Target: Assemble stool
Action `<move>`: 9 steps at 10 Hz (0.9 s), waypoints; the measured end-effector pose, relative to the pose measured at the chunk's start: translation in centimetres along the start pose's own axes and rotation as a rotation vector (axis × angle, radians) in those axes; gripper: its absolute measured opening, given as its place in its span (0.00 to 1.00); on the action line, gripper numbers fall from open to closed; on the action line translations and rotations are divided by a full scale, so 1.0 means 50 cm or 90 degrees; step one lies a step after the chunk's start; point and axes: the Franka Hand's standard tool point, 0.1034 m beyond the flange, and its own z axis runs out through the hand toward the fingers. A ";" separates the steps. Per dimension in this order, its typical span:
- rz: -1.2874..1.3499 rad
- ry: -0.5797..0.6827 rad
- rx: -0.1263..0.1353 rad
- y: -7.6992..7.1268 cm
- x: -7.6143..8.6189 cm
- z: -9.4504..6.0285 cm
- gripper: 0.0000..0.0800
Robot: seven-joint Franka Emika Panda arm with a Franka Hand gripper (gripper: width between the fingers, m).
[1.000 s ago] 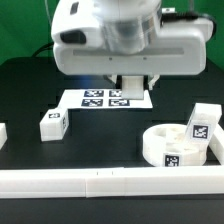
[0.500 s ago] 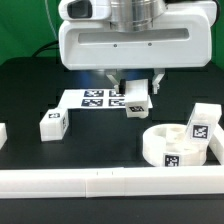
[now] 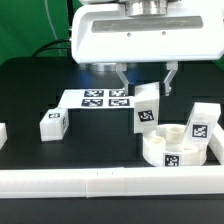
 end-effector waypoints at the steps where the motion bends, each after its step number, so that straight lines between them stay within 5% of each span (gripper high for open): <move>1: -0.001 0.008 0.000 0.000 0.001 -0.001 0.40; 3: -0.076 0.011 -0.004 -0.021 0.023 -0.026 0.40; 7: -0.070 0.007 -0.005 -0.015 0.014 -0.015 0.40; 9: -0.166 0.020 -0.017 -0.037 0.019 -0.020 0.40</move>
Offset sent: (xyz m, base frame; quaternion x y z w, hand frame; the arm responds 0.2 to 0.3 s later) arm 0.0000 0.0000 0.0000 0.0000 0.0000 0.0000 1.0000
